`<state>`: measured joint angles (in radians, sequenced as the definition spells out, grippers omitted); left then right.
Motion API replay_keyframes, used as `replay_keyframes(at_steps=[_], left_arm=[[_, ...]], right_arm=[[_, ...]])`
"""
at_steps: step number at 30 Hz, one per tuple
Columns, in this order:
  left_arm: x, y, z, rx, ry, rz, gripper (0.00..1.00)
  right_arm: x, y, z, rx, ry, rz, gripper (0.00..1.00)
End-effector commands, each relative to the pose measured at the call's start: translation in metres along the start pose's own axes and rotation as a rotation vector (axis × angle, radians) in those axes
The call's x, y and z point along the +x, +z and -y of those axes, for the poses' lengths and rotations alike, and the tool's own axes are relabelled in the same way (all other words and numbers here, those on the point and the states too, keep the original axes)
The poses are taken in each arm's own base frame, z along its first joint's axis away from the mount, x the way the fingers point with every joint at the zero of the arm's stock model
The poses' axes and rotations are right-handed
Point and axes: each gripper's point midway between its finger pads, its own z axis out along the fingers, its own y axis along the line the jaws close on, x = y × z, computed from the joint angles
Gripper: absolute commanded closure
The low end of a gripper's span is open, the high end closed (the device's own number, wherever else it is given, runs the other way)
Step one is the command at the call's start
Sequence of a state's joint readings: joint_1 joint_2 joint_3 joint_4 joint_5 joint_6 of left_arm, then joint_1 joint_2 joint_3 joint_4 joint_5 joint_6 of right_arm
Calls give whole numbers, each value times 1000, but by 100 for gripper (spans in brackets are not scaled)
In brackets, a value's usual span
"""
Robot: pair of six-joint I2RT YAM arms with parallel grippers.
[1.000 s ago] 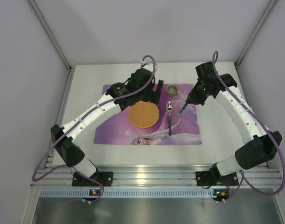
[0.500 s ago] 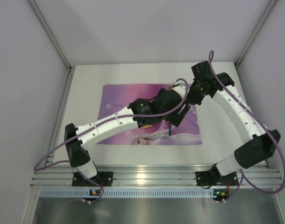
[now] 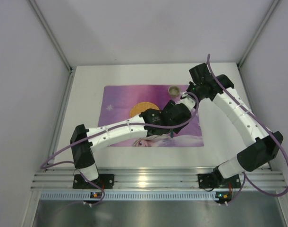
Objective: Set the dinner table for one person
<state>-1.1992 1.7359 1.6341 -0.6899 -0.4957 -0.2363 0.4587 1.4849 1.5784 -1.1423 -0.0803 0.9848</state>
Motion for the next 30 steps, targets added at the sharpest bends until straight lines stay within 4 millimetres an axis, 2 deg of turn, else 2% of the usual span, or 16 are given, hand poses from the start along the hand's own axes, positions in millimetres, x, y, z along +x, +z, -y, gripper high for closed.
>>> replay_keyframes(at_steps=[1, 3, 4, 5, 11, 12, 13, 14, 16, 17, 20, 24, 25, 26, 28, 30], left_arm=[[-16, 6, -11, -83, -8, 61, 41], [-14, 9, -13, -107, 22, 49, 49], [-13, 12, -16, -133, 33, 42, 59], [-13, 12, -17, -139, 40, 40, 63], [-13, 12, -11, -129, 77, 29, 74], [-12, 12, -11, -130, 75, 23, 77], [-12, 10, -11, -127, 63, 24, 78], [-10, 9, -12, -128, 57, 20, 80], [-7, 6, -14, -128, 39, 19, 86], [-5, 5, -14, -126, 35, 15, 87], [3, 0, -20, -133, 14, 9, 96], [31, -1, -36, -166, -9, -40, 100], [31, -8, -41, -163, -45, -31, 100], [42, -10, -63, -179, -111, -47, 100], [54, -9, -67, -174, -124, -68, 100], [59, -19, -91, -193, -172, -59, 100]], right_arm=[[16, -21, -11, -72, -11, -22, 100], [24, -20, -12, -75, -21, -43, 100], [27, -19, -10, -71, -24, -54, 100], [29, -18, -10, -66, -29, -59, 100], [47, -7, -11, -79, -84, -115, 100], [49, -7, -15, -93, -95, -128, 94], [48, -7, -18, -106, -101, -126, 81], [46, -8, -21, -117, -110, -119, 53], [39, -13, -29, -138, -127, -90, 38], [36, -15, -31, -142, -141, -77, 24], [25, -22, -41, -157, -188, -41, 0], [9, -25, -43, -114, -233, -17, 0], [3, -31, -46, -118, -238, 4, 0], [-7, -37, -38, -99, -247, 29, 0], [-14, -41, -34, -99, -234, 46, 0], [-22, -47, -25, -89, -219, 66, 0]])
